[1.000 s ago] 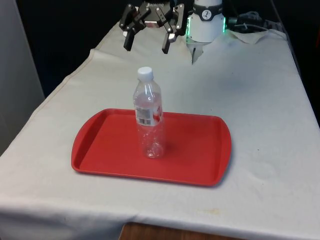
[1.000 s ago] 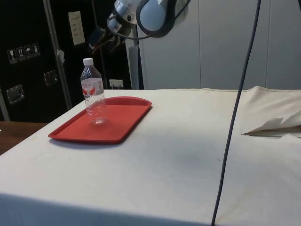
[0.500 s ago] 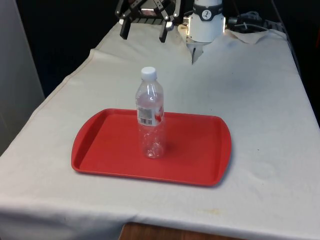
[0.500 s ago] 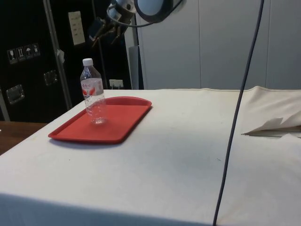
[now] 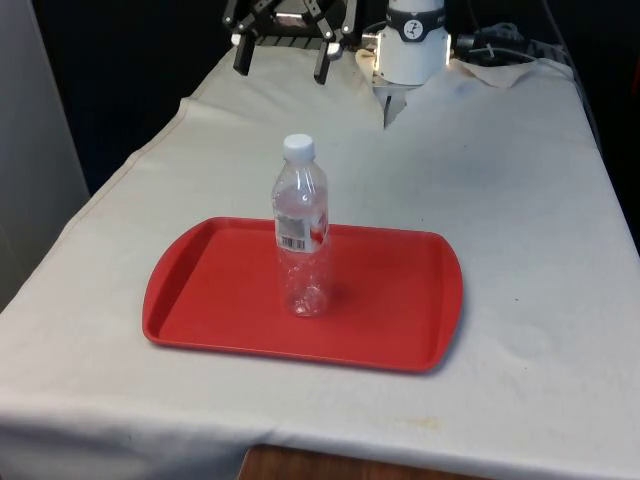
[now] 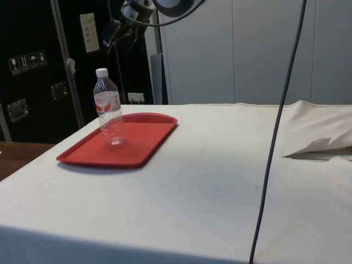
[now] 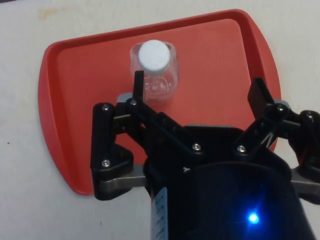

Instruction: Place the bottle upright on the tray.

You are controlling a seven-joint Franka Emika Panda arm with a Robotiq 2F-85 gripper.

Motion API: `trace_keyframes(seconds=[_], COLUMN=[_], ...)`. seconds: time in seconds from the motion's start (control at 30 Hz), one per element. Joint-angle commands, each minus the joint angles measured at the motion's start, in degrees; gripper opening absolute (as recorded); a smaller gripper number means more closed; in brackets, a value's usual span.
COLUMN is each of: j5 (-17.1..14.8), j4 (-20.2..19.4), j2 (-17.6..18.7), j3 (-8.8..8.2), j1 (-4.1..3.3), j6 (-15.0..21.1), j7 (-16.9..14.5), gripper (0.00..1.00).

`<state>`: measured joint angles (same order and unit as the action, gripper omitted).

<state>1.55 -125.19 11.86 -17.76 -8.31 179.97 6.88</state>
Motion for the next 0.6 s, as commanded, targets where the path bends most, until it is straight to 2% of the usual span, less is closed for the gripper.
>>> trace_keyframes(seconds=[0.0,0.07,0.1,0.13,0.4,0.43,0.47,0.57], j5=[-0.4,-0.52,0.0,-0.52,-0.92,0.0,-1.03,-1.2], j4=[-0.34,-0.06,0.29,-0.06,1.66,1.78,1.89,2.58], j2=[-0.97,-1.32,-0.46,-1.32,-1.89,-1.38,-1.83,-1.72], j3=[0.97,0.92,-0.06,0.92,0.92,-0.06,0.97,1.03], j1=[0.34,0.29,0.0,0.29,0.23,0.0,0.23,0.23], j6=[-1.2,-2.58,-1.38,-2.58,-7.79,-6.76,-8.31,-9.91], j7=[-0.63,-1.2,-0.57,-1.2,-2.69,-1.95,-2.81,-3.15], gripper=[1.0,1.0,1.0,1.0,1.0,1.0,1.0,1.0])
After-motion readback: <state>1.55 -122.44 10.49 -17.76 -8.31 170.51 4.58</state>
